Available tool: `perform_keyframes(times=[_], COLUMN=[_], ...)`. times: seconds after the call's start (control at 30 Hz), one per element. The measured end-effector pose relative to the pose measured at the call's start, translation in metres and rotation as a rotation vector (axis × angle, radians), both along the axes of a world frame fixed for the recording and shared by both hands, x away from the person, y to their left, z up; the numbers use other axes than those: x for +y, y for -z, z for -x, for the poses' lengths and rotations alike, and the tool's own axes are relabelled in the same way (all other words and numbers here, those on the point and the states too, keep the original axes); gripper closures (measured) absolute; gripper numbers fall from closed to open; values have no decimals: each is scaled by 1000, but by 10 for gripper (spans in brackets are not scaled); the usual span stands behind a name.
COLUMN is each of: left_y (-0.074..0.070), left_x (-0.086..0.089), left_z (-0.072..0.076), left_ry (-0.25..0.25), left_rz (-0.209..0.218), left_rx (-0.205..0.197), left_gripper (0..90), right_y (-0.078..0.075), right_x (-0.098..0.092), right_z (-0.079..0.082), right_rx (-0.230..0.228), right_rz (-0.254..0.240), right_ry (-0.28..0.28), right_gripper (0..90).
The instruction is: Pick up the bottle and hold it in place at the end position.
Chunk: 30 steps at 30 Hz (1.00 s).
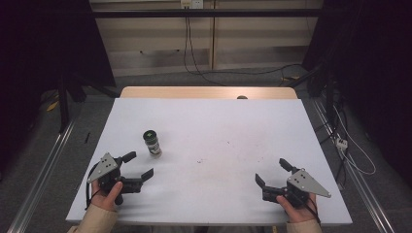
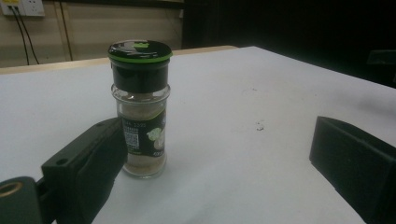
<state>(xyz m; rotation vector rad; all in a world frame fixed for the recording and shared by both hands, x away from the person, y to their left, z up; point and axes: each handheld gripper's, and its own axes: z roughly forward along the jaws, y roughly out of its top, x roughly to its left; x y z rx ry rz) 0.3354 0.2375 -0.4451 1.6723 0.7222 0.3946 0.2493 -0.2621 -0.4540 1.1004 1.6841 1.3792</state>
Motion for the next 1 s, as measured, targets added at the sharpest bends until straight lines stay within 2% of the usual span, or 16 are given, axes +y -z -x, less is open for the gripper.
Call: perform_keyframes(times=[0.1, 0.23, 0.37, 0.43, 0.47, 0.5, 0.6, 0.63, 0.7, 0.77, 0.87, 0.97, 1.0], left_y=[0, 0, -2, -2, -1, -1, 0, 0, 0, -1, -1, 0, 1], left_x=[-1, -3, -7, -10, -11, -12, -14, -15, -16, -18, -20, -22, -24], left_z=[-1, -3, -8, -11, -15, -17, -23, -27, -30, -34, -38, -43, -46], left_ry=[-5, -10, -38, -53, -77, -91, -116, -142, -140, -165, -172, -186, -195], left_rz=[9, -3, -2, -23, -52, -63, -64, -73, -71, -85, -91, -116, -124], left_rx=[5, 3, 1, 2, 3, 10, 33, 40, 41, 43, 52, 58, 76], left_gripper=[37, 35, 33, 34, 35, 35, 46, 47, 48, 51, 57, 81, 94], right_y=[0, -1, 0, -1, -1, -1, -1, -1, -1, -1, -1, -2, -2], right_x=[0, 2, 1, 1, 1, 1, 1, 1, 1, 2, 1, 1, 1], right_z=[0, 1, 0, 0, 0, 0, 0, 0, 0, 0, 0, 0, 0], right_rx=[2, 1, 0, -1, -6, -7, -5, -6, -7, -4, -4, -5, -6], right_rz=[-13, -1, -2, 2, 6, 6, 5, 4, 4, 7, 5, 5, 6], right_ry=[-2, -2, -3, -2, 0, -1, 0, 1, 1, -1, 0, -2, -1], right_gripper=[24, 25, 25, 25, 25, 25, 26, 26, 26, 27, 27, 27, 28])
